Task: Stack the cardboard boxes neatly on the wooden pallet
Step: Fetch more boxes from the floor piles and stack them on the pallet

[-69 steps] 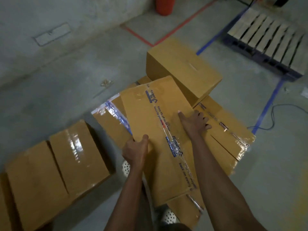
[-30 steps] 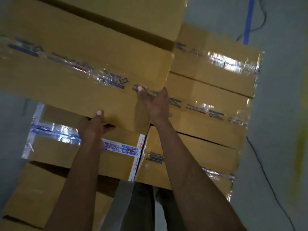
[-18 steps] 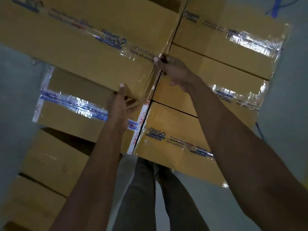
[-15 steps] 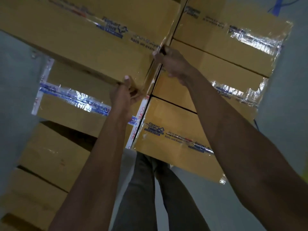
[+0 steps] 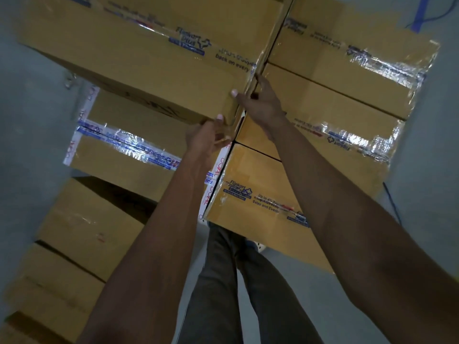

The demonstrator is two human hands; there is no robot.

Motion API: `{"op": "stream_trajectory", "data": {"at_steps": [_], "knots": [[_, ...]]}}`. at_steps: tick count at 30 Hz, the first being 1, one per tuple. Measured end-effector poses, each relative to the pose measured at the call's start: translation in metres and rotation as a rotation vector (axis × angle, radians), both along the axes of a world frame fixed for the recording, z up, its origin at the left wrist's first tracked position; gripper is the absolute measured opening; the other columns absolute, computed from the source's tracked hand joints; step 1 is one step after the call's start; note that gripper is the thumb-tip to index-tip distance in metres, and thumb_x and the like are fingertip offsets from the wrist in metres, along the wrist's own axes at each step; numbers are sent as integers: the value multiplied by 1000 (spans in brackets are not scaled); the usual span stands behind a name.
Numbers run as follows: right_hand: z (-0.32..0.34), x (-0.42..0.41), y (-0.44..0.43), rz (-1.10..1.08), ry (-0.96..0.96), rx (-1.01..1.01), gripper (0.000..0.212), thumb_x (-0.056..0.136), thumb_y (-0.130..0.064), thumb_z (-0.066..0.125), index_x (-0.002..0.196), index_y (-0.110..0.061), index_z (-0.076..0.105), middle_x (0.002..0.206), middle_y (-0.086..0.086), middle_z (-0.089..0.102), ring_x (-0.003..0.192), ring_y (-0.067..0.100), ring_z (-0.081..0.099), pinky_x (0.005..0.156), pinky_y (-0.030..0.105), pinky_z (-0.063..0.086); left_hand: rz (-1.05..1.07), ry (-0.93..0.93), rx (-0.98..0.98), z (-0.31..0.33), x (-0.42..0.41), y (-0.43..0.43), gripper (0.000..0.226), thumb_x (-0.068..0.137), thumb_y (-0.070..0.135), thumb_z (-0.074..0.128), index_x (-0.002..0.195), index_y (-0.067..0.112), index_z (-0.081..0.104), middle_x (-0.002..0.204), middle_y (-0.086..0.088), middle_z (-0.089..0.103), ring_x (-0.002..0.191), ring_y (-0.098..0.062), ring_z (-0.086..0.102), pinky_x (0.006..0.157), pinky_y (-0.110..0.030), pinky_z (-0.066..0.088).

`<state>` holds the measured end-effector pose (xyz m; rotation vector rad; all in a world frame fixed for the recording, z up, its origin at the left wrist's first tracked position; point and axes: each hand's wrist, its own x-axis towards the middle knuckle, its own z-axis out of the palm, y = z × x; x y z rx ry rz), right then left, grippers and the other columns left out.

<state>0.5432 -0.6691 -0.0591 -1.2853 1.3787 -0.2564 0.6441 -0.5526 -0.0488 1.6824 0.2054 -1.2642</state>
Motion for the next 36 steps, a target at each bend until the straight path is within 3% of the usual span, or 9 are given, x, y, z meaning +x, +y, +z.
{"op": "stream_trajectory", "data": {"at_steps": [3, 6, 9, 14, 17, 20, 25, 28, 36], "knots": [[-1, 2, 10, -23, 94, -54, 95, 73, -73, 69, 154, -41, 30, 151, -1, 50, 131, 23, 53, 104, 48, 49, -41, -63, 3, -1, 19, 16, 58, 84, 25, 83, 134, 8, 59, 123, -9, 70, 109, -27, 67, 79, -40, 63], [16, 18, 21, -28, 308, -191, 82, 83, -66, 64, 153, -38, 29, 149, 5, 49, 131, 32, 51, 103, 58, 43, -59, -210, 39, 2, 53, 33, 91, 84, 31, 83, 156, 14, 30, 143, -12, 56, 124, -30, 59, 96, -48, 57], [38, 39, 48, -17, 458, -284, 75, 95, -41, 63, 156, -29, 23, 151, 9, 43, 134, 33, 46, 104, 60, 39, -116, -414, 73, 14, 99, 43, 88, 85, 44, 77, 156, 20, 31, 142, -12, 58, 130, -28, 56, 106, -45, 50], [51, 67, 86, -79, 402, -96, 95, 89, -44, 68, 161, -23, 9, 157, 13, 33, 139, 36, 41, 107, 57, 38, -174, -581, 118, 36, 178, 42, 72, 94, 40, 70, 154, 18, 39, 137, -5, 58, 124, -19, 56, 94, -23, 39], [58, 84, 90, -176, 425, -78, 95, 89, -43, 69, 160, -19, 11, 154, 16, 35, 137, 39, 41, 105, 60, 38, -294, -765, 149, 44, 245, 35, 46, 89, 40, 72, 126, 12, 67, 110, -7, 67, 104, -22, 61, 94, -31, 47], [62, 99, 82, -287, 463, -29, 97, 88, -45, 70, 160, -18, 11, 154, 15, 34, 138, 38, 39, 106, 62, 32, -361, -940, 240, 37, 317, 19, 53, 77, 51, 62, 106, 9, 75, 105, -19, 72, 105, -36, 66, 96, -35, 48], [66, 115, 60, -446, 497, 76, 96, 85, -48, 69, 159, -21, 14, 156, 11, 34, 142, 35, 36, 111, 63, 28, -408, -886, 447, 42, 396, -16, 82, 76, 42, 83, 142, 8, 49, 146, -19, 48, 134, -37, 48, 111, -43, 41], [67, 120, 52, -502, 491, 95, 95, 83, -48, 71, 158, -22, 18, 153, 12, 38, 140, 35, 38, 110, 61, 31, -473, -886, 410, 38, 412, -20, 88, 53, 53, 85, 126, 8, 62, 128, -17, 64, 117, -36, 63, 101, -47, 51], [66, 116, 52, -529, 479, 92, 99, 82, -49, 73, 159, -25, 16, 155, 9, 35, 141, 36, 34, 109, 63, 30, -445, -926, 345, 24, 407, -11, 81, 53, 50, 86, 120, 12, 62, 126, -11, 64, 115, -33, 62, 98, -43, 51]]}}
